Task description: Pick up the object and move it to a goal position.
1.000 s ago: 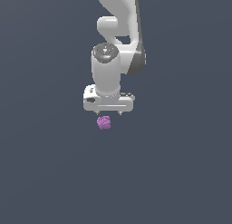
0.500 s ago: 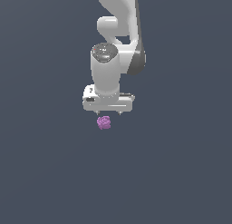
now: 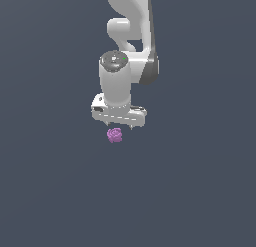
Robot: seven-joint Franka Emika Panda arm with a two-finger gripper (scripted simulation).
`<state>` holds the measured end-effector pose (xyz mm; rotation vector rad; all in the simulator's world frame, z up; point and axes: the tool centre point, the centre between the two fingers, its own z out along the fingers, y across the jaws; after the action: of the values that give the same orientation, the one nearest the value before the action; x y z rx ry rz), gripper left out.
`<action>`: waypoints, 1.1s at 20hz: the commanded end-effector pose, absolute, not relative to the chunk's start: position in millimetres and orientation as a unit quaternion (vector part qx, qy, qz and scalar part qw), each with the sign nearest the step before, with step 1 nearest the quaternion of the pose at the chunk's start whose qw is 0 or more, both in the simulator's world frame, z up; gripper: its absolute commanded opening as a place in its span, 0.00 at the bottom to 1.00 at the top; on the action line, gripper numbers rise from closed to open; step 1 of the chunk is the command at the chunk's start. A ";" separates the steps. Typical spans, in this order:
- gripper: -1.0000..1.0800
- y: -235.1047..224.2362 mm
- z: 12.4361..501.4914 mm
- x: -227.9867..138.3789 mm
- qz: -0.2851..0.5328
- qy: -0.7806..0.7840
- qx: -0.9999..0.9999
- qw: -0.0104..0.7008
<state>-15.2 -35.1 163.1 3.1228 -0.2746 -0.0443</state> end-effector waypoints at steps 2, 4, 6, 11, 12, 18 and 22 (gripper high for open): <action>0.96 -36.6 157.6 -16.9 -0.014 -0.132 0.991 0.002; 0.96 -37.6 154.1 -18.1 -0.013 -0.161 0.987 0.002; 0.96 -38.7 150.6 -19.2 -0.013 -0.190 0.982 0.001; 0.96 -41.6 142.1 -22.2 -0.012 -0.263 0.965 0.000; 0.96 -42.2 140.4 -22.8 -0.012 -0.277 0.961 0.000; 0.96 -46.3 130.5 -26.7 -0.011 -0.362 0.932 -0.001; 0.96 -49.3 124.2 -29.4 -0.010 -0.417 0.909 -0.001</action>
<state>-28.3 -48.1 126.6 2.8874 -1.2423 -0.0319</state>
